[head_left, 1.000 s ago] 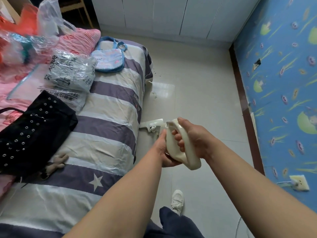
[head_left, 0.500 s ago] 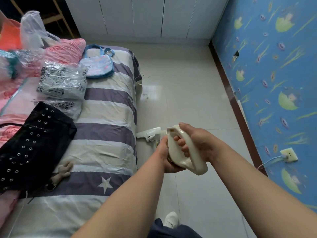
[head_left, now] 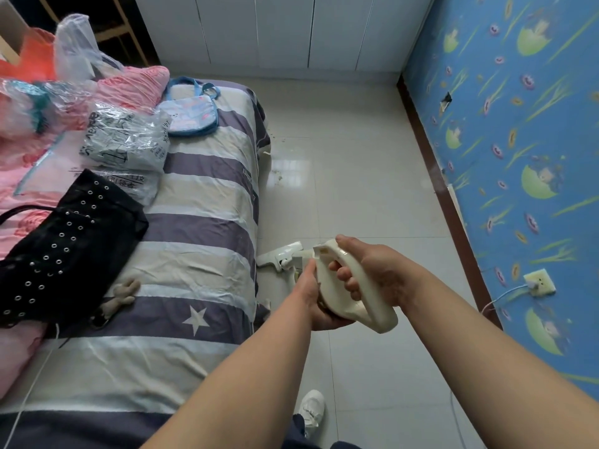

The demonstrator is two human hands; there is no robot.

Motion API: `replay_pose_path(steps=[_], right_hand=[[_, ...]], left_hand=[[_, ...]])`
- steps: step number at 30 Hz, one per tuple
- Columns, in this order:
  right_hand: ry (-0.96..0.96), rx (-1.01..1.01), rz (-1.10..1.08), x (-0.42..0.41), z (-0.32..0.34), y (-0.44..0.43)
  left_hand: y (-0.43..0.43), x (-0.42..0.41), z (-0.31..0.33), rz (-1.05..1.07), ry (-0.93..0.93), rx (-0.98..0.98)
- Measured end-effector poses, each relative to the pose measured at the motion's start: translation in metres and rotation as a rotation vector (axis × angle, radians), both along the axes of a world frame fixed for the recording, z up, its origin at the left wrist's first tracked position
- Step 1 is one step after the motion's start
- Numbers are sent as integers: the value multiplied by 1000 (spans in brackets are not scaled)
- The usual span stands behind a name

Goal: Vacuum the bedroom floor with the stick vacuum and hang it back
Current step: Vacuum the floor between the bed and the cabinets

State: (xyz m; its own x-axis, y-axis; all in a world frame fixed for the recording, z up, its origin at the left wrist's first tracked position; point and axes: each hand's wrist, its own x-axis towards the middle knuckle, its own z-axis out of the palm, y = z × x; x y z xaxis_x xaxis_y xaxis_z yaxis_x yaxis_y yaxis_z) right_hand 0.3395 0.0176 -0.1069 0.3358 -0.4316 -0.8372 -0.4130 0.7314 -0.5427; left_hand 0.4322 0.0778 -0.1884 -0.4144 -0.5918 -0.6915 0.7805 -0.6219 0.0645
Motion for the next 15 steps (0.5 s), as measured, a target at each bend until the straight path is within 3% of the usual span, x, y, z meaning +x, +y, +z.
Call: replay_pose_path(steps=[7,15], right_hand=[[-33,-34,2,-12,-12,23],[-79,-63,-152,7,-27,30]], left_hand=[[22,-12,-10,43,-49,49],[30,-3,-13,117,-101,42]])
